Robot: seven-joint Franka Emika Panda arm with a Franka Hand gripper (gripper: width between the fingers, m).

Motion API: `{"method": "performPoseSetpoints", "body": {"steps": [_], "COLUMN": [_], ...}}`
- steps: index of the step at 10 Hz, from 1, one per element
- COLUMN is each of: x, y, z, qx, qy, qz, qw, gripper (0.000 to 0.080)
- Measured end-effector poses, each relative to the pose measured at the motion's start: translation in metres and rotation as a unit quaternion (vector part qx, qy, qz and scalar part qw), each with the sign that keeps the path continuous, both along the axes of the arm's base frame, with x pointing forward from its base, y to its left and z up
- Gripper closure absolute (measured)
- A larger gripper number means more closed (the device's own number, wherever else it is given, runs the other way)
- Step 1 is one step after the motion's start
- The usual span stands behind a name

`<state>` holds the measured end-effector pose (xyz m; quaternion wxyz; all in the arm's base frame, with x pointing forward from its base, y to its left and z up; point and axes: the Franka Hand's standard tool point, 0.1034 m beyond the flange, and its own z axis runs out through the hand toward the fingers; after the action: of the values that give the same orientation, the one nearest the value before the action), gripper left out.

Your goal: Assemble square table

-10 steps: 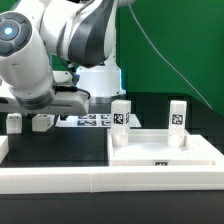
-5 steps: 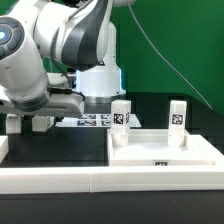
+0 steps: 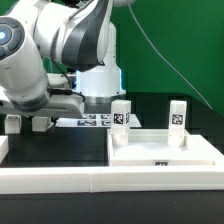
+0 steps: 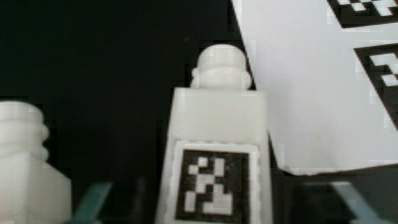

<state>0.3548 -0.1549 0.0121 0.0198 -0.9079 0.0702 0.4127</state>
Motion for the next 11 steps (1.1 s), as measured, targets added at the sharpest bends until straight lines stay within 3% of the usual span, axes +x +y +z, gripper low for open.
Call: {"method": "performPoseSetpoints", "body": {"steps": [1,5,11], "x": [0.001,0.007,0.059], "y": [0.001,0.007,0.032], "z": [0.0,0.003,0.042], "qx": [0.0,-0.004,0.001], "qy": [0.0,-0.004,-0.023], "qz": [0.001,0.005,0.038], "qw": [1.0,1.0,0.999], "gripper": [0.0512,0.0511,0.0511]}}
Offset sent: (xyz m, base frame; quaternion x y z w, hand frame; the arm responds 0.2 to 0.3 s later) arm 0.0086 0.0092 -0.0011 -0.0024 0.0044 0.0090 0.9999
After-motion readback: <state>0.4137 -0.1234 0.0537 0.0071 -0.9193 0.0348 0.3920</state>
